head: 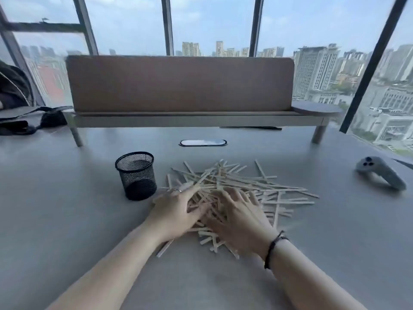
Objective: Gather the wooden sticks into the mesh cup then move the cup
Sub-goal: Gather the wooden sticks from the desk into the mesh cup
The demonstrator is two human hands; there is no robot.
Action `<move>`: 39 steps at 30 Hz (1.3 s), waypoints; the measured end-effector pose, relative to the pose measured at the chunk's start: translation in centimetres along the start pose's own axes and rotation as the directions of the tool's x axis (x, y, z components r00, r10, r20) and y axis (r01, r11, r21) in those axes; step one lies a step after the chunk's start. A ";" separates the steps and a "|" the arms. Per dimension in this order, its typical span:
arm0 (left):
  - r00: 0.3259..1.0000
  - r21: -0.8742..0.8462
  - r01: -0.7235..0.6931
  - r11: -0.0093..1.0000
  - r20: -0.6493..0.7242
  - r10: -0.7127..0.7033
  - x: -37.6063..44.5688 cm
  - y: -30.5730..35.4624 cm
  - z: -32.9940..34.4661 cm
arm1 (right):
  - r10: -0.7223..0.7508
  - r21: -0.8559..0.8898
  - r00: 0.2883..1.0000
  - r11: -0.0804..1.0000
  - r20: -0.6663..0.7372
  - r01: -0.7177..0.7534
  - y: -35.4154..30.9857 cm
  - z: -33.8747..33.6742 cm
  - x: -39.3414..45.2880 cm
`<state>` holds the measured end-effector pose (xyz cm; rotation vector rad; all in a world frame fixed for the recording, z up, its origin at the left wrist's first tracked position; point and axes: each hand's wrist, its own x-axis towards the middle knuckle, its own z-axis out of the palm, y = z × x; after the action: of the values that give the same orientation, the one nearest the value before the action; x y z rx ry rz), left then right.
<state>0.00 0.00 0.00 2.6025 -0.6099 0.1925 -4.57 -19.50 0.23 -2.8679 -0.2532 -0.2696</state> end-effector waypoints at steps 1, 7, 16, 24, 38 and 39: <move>1.000 0.013 -0.007 1.000 -0.009 0.007 -0.3 0.3 0.1 | -0.007 -0.005 1.000 1.000 -0.018 0.007 -0.2 0.0 -0.4; 1.000 -0.009 0.003 1.000 0.007 -0.003 -0.5 -0.3 1.0 | -0.024 -0.030 0.996 0.999 -0.088 0.021 -0.6 0.0 -0.7; 0.995 0.016 -0.069 0.998 -0.073 0.070 0.7 0.0 1.0 | -0.052 -0.028 0.988 0.998 -0.143 0.048 -0.1 0.5 0.5; 0.986 0.054 -0.080 0.995 -0.140 0.087 2.1 -0.5 1.5 | -0.118 -0.008 0.980 0.993 -0.163 0.118 0.9 0.8 2.4; 0.960 -0.096 -0.198 0.976 -0.220 0.173 3.2 -1.2 1.6 | -0.149 0.078 0.977 0.984 -0.155 0.163 2.6 0.8 4.2; 0.948 -0.086 -0.235 0.968 -0.240 0.209 3.2 -1.2 1.6 | -0.152 0.079 0.975 0.983 -0.164 0.166 2.8 0.8 4.2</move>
<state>3.42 -1.01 -1.10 2.3537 -0.8041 0.5079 0.14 -21.37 -0.33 -2.7200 -0.4537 -0.4990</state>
